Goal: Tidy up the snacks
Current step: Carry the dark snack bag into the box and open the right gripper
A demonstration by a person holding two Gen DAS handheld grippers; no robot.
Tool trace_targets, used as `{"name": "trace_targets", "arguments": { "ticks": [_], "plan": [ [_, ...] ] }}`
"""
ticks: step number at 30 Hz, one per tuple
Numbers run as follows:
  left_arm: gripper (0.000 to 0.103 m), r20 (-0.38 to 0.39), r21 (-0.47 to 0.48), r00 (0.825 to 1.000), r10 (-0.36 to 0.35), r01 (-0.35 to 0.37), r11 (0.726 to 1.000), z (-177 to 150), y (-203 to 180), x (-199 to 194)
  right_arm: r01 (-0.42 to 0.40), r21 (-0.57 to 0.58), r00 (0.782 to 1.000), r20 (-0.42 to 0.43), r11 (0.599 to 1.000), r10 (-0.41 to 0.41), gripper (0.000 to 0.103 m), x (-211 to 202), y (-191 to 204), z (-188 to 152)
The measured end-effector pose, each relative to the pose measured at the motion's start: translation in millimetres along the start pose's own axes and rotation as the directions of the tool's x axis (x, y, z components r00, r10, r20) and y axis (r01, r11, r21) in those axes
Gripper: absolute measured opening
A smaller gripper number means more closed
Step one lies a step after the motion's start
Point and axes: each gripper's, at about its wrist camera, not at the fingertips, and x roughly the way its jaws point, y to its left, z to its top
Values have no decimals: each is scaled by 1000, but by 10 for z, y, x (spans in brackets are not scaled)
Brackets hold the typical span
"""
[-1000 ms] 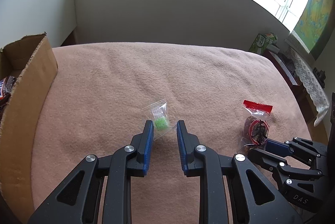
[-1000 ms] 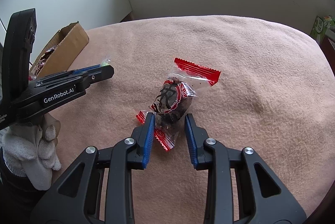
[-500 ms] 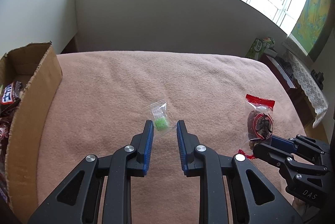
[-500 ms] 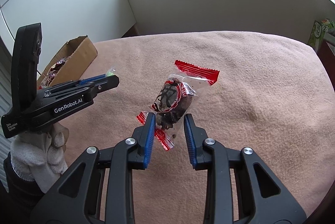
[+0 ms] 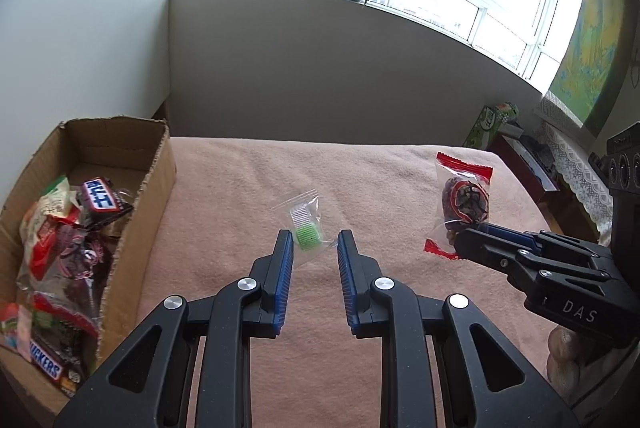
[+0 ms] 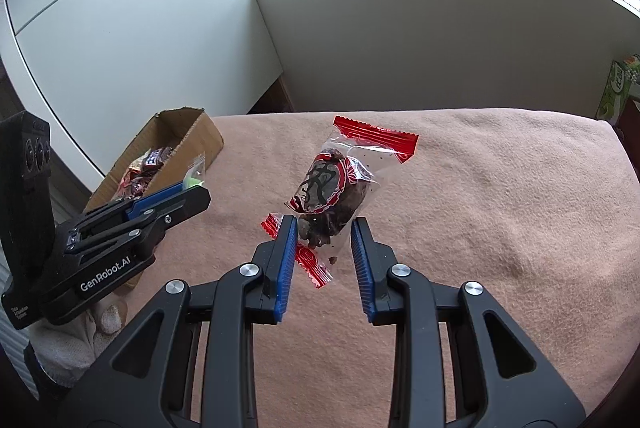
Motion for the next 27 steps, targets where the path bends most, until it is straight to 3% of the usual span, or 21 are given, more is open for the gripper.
{"name": "trace_targets", "arguments": {
  "ticks": [19, 27],
  "plan": [
    [21, 117, -175, 982, 151, -129, 976, -262, 1357, -773, -128, -145, 992, -37, 981, 124, 29, 620, 1482, 199],
    [21, 118, -197, 976, 180, -155, 968, -369, 1619, -860, -175, -165, 984, -46, 971, 169, 29, 878, 1829, 342]
  ]
}}
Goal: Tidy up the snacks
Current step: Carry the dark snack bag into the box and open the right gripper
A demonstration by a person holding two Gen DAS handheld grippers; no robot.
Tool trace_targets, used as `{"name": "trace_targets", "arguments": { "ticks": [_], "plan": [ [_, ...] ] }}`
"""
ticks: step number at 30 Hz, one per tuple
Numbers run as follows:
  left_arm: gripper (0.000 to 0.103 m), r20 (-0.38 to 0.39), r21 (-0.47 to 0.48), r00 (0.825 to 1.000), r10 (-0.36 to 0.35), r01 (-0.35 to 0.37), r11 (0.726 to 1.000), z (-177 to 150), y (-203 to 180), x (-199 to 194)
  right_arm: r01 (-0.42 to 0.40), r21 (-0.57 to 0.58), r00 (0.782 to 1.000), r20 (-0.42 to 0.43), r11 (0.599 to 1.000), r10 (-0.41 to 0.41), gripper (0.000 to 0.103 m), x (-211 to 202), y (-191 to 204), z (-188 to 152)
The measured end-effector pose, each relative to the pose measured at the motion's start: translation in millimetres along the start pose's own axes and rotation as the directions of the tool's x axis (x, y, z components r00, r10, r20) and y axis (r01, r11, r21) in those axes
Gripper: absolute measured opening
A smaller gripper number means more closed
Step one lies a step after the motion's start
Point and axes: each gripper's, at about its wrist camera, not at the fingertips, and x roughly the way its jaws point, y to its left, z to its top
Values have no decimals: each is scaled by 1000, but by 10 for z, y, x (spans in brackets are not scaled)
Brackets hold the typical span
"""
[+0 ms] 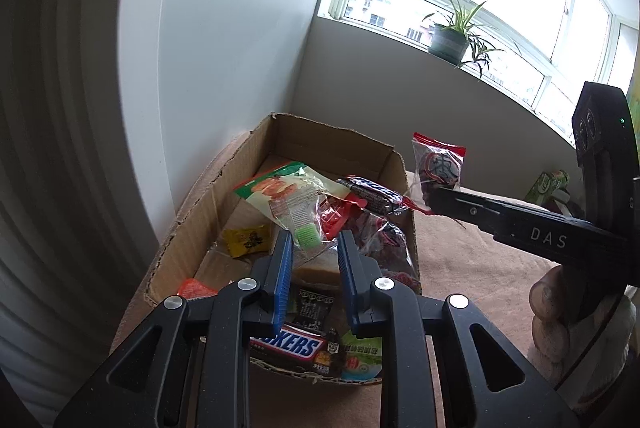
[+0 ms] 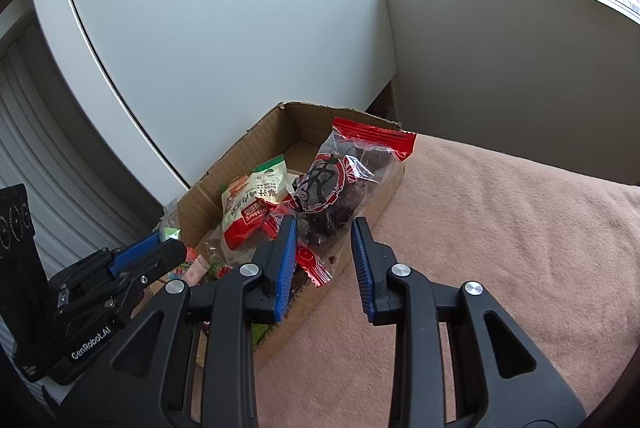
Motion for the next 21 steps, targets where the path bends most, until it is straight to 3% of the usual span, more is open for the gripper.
{"name": "trace_targets", "arguments": {
  "ticks": [15, 16, 17, 19, 21],
  "plan": [
    [21, -29, 18, 999, 15, -15, 1000, -33, 56, 99, -17, 5, 1000, 0, 1000, 17, 33, 369, 107, 138],
    [22, -30, 21, 999, 13, -12, 1000, -35, 56, 93, -13, 8, 1000, 5, 1000, 13, 46, 370, 101, 147],
    [23, -31, 18, 999, 18, -18, 1000, -33, 55, 91, -13, 15, 1000, 13, 1000, 13, 66, 358, 91, 150],
    [38, -34, 8, 999, 17, -17, 1000, -27, 69, 87, -13, 31, 999, 41, 999, 11, 75, 304, 70, 148],
    [52, -30, 0, 999, 22, -22, 1000, -26, 84, 67, -13, 27, 999, 46, 1000, 11, 75, 287, 61, 177]
  ]
}}
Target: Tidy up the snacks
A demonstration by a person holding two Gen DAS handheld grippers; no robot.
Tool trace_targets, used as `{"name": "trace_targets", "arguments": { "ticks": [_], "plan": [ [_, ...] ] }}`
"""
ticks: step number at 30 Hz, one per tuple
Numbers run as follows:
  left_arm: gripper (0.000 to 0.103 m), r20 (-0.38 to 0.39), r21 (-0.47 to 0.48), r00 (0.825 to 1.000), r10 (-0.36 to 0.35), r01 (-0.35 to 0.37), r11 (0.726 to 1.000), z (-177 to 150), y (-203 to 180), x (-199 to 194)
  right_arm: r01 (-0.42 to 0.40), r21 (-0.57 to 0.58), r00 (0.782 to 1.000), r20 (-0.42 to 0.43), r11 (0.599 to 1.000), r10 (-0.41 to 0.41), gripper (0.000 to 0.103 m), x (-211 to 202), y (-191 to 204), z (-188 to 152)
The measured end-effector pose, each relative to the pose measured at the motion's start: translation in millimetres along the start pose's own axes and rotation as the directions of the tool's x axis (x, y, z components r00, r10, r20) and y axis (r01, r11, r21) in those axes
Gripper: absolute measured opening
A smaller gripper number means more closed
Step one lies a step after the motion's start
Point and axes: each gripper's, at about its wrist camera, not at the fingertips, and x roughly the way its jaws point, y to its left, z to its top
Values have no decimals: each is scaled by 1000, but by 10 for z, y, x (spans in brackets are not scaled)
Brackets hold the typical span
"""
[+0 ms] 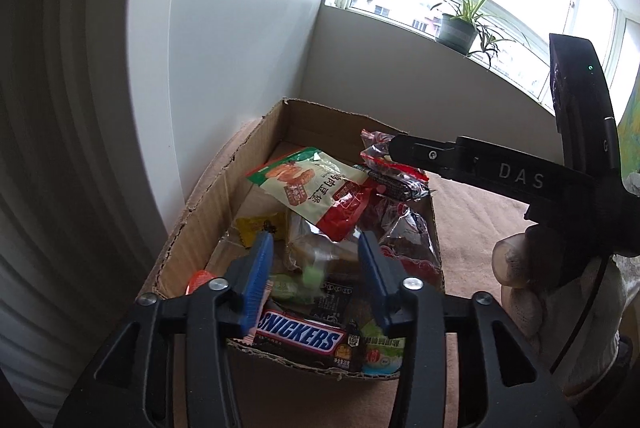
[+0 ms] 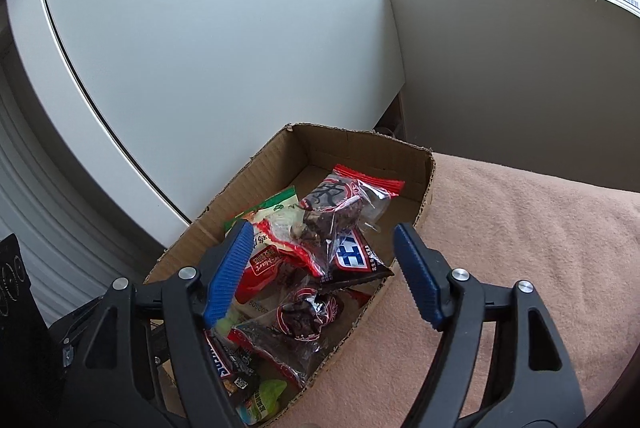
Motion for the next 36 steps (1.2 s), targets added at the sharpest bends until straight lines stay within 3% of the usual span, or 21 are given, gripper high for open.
{"name": "trace_targets", "arguments": {
  "ticks": [23, 36],
  "plan": [
    [53, 23, 24, 1000, 20, -20, 999, -25, -145, -112, 39, -50, 999, 31, 998, -38, 75, -385, -43, -77],
    [73, 107, 51, 991, 85, -91, 995, -112, -348, -394, 96, -107, 995, 49, 990, -92, 76, -767, -169, -320]
  ]
}}
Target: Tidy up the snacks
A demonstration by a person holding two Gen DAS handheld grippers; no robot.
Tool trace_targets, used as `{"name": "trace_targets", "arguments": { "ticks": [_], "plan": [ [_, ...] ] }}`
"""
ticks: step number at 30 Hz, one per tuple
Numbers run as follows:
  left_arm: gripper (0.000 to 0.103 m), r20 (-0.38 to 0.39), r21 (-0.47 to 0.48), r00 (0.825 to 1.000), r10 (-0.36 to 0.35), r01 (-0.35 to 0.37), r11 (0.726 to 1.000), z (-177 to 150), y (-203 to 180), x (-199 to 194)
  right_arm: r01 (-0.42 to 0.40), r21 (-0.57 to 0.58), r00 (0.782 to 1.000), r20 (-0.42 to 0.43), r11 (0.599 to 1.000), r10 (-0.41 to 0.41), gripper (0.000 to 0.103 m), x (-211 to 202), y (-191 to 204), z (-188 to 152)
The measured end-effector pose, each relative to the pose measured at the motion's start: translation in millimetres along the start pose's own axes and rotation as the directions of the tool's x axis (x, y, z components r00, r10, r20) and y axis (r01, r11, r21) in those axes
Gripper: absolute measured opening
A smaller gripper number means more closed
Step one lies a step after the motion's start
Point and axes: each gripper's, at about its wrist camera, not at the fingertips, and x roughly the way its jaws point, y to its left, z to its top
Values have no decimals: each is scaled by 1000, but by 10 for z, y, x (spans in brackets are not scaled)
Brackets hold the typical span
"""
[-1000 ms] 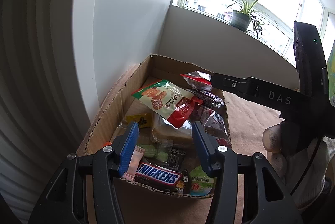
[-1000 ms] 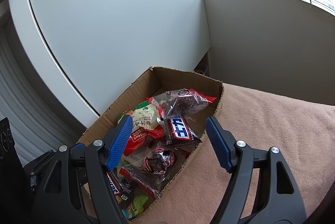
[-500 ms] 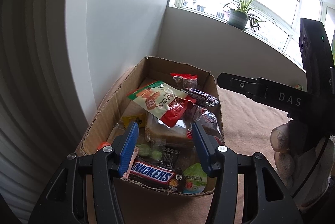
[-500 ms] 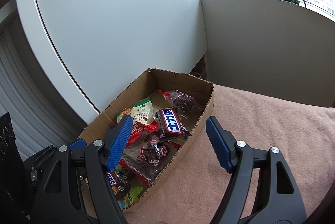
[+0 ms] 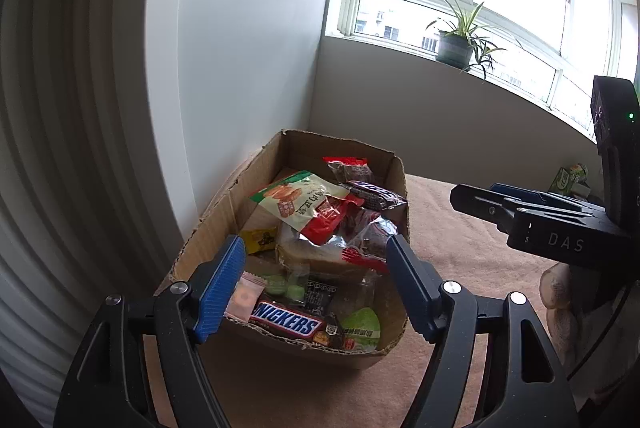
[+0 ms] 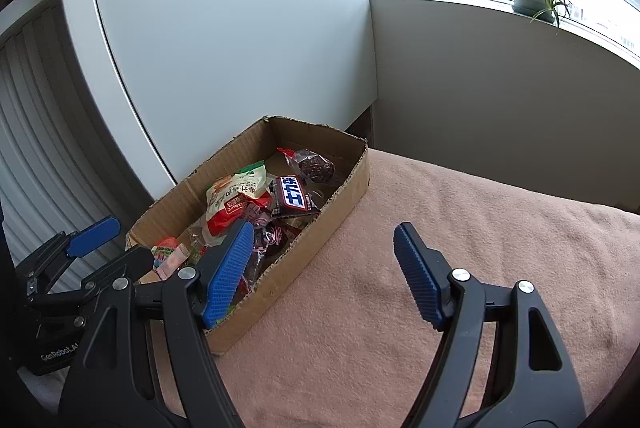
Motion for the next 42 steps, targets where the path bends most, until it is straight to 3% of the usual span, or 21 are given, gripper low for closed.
{"name": "trace_targets", "arguments": {
  "ticks": [2, 3, 13, 20, 42],
  "plan": [
    [74, 3, 7, 1000, 8, -8, 1000, -12, -55, -20, 0, 0, 1000, 11, 1000, 0, 96, -74, -15, -36],
    [74, 4, 10, 1000, 8, -9, 1000, -22, -75, -28, 1, 3, 1000, 24, 1000, -1, 97, -121, -26, -54],
    [81, 19, 18, 999, 51, -51, 999, -126, -250, -149, 10, -16, 999, 41, 1000, -9, 97, -381, -126, -308],
    [81, 14, 40, 998, 65, -66, 997, -172, -399, -132, 91, -66, 994, 70, 994, -86, 97, -503, -168, -513],
    [81, 8, 41, 996, 84, -84, 996, -193, -491, -115, 107, -74, 992, 71, 992, -101, 97, -570, -216, -536]
  ]
}}
